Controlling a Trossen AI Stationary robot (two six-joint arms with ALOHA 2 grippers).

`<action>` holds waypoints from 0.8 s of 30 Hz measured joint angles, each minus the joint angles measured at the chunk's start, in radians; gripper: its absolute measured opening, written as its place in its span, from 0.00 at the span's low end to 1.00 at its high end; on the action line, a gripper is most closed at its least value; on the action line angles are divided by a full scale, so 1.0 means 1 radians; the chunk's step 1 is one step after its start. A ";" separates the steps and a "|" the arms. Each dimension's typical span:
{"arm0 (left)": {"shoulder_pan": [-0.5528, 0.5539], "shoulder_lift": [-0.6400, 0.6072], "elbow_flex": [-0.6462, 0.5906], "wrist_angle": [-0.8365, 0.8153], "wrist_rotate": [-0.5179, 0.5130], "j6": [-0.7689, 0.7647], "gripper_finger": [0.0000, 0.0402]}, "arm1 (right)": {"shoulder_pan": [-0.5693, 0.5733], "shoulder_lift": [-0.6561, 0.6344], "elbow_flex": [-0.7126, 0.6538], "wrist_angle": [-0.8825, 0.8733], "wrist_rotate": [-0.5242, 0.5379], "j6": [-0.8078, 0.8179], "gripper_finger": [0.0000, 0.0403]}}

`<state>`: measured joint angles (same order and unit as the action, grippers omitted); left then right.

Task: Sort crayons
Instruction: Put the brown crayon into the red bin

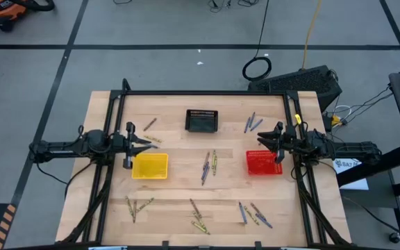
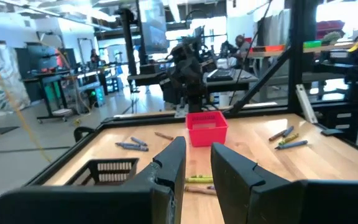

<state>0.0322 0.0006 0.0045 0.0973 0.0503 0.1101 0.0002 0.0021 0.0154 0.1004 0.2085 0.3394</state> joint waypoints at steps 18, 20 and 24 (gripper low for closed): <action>0.000 0.000 0.000 0.096 -0.132 0.001 0.21 | 0.000 0.000 0.000 0.000 0.000 0.016 0.25; 0.001 0.000 0.000 0.107 -0.146 0.001 0.21 | 0.000 0.000 0.000 0.000 0.000 0.016 0.25; 0.000 0.000 0.000 0.101 -0.137 0.002 0.21 | 0.000 0.000 0.000 0.000 0.000 0.016 0.25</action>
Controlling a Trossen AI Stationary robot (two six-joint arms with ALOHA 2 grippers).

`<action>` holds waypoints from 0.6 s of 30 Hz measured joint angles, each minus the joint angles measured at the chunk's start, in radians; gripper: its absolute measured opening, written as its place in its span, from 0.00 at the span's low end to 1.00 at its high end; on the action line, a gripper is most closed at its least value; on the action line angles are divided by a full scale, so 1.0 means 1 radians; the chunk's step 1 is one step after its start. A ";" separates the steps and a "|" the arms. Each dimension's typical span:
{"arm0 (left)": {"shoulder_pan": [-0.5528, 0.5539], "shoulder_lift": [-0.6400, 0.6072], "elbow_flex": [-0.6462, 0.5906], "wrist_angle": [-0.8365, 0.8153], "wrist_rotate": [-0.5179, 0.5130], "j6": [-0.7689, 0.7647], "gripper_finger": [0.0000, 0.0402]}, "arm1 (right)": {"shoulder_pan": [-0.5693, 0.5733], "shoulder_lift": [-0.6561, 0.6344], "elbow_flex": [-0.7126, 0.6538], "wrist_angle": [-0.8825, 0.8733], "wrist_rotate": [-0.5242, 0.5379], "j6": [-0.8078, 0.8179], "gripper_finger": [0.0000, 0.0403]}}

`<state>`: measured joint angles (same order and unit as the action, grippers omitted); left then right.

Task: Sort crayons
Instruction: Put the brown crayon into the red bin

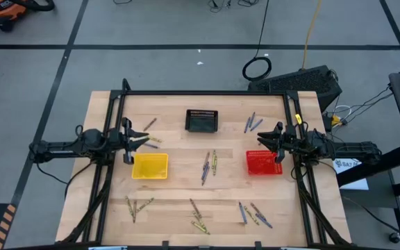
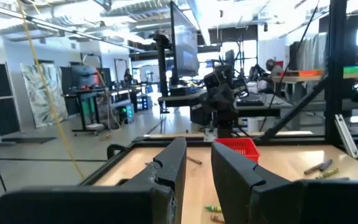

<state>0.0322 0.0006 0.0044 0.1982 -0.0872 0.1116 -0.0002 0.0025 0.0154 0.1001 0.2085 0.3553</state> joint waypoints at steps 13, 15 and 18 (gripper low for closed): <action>0.000 0.000 0.000 0.076 -0.045 -0.095 0.21 | 0.000 0.000 0.000 0.000 0.000 -0.057 0.25; 0.000 0.000 0.000 0.071 -0.106 -0.151 0.21 | 0.000 0.000 0.000 0.000 0.000 -0.079 0.25; 0.000 0.000 0.000 0.033 -0.183 -0.237 0.21 | 0.000 0.000 0.000 0.000 -0.001 -0.089 0.25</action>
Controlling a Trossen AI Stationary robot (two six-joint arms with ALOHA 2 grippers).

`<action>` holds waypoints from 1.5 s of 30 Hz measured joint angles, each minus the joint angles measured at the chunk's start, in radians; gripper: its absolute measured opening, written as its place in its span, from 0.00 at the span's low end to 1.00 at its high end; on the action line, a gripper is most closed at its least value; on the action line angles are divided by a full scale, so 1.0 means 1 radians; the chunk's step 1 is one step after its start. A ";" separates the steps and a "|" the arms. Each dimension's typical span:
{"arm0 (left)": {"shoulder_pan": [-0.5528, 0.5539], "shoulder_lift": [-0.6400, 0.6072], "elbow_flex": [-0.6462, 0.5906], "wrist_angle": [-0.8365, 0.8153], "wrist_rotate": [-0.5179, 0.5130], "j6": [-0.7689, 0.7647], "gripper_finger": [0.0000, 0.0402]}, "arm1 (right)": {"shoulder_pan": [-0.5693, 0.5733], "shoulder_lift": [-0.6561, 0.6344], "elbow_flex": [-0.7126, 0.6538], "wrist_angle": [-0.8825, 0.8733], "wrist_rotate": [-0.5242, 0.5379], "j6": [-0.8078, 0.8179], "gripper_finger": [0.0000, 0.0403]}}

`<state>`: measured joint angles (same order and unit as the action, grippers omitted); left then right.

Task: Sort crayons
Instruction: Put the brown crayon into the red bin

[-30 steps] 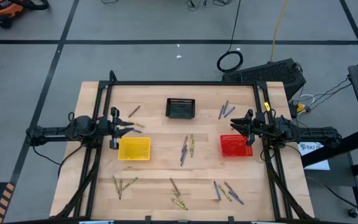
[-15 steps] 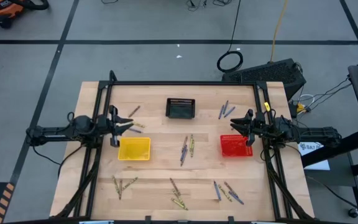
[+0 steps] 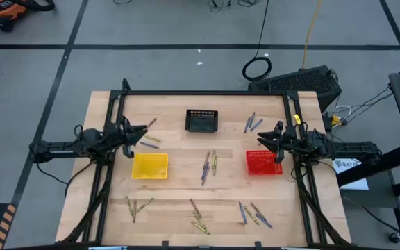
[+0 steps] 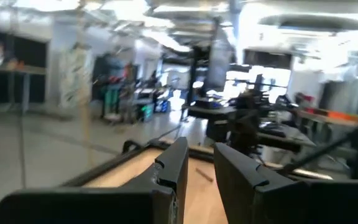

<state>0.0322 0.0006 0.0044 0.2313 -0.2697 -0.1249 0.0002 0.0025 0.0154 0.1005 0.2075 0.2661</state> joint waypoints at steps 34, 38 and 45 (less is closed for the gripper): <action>0.000 0.017 0.000 -0.151 -0.211 -0.367 0.21 | 0.000 0.000 0.000 0.028 -0.145 -0.102 0.25; 0.000 0.024 0.000 -0.155 -0.210 -0.367 0.21 | 0.000 0.000 0.000 0.078 -0.101 -0.125 0.25; 0.001 0.030 0.016 -0.151 -0.145 -0.350 0.21 | 0.000 0.011 0.039 0.103 -0.049 -0.126 0.25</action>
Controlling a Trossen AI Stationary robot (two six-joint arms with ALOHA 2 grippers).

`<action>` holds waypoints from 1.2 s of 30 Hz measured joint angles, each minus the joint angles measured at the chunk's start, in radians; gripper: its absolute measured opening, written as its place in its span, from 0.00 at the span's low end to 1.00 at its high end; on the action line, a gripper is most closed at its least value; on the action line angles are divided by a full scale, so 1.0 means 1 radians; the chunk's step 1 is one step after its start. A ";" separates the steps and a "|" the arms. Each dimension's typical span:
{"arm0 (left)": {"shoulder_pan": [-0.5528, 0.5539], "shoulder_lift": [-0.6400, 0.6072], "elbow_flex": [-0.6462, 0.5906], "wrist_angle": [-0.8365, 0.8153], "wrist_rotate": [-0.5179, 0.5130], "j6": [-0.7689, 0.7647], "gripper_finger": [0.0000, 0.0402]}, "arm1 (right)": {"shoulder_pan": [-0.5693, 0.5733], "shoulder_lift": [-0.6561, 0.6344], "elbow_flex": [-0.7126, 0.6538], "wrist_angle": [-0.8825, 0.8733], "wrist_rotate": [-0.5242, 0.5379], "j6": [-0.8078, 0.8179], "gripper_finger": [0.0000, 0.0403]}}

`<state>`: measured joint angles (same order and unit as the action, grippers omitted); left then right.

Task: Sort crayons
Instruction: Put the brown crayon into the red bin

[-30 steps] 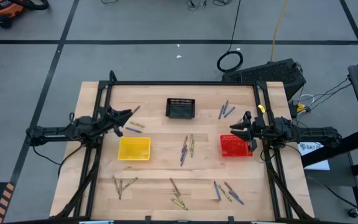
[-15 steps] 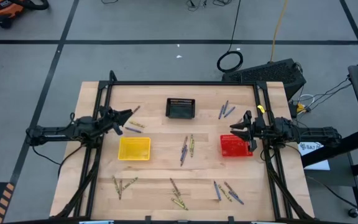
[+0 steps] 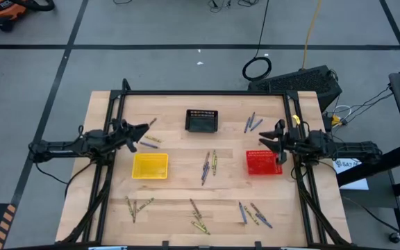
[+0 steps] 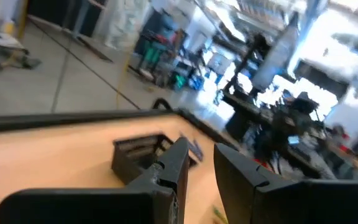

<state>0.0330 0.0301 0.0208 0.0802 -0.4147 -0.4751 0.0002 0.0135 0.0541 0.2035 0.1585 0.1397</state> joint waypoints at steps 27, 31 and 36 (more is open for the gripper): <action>-0.001 0.338 0.320 -0.223 0.141 0.344 0.21 | -0.003 0.479 0.358 -0.047 0.233 -0.268 0.25; 0.000 0.365 0.339 -0.246 0.103 0.375 0.21 | -0.035 0.547 0.414 -0.165 0.340 -0.277 0.25; 0.000 0.374 0.341 -0.247 0.066 0.379 0.21 | -0.091 0.600 0.450 -0.179 0.402 -0.182 0.25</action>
<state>0.0330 0.4046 0.3618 -0.1670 -0.3489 -0.0963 -0.0911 0.6136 0.5043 0.0246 0.5601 -0.0418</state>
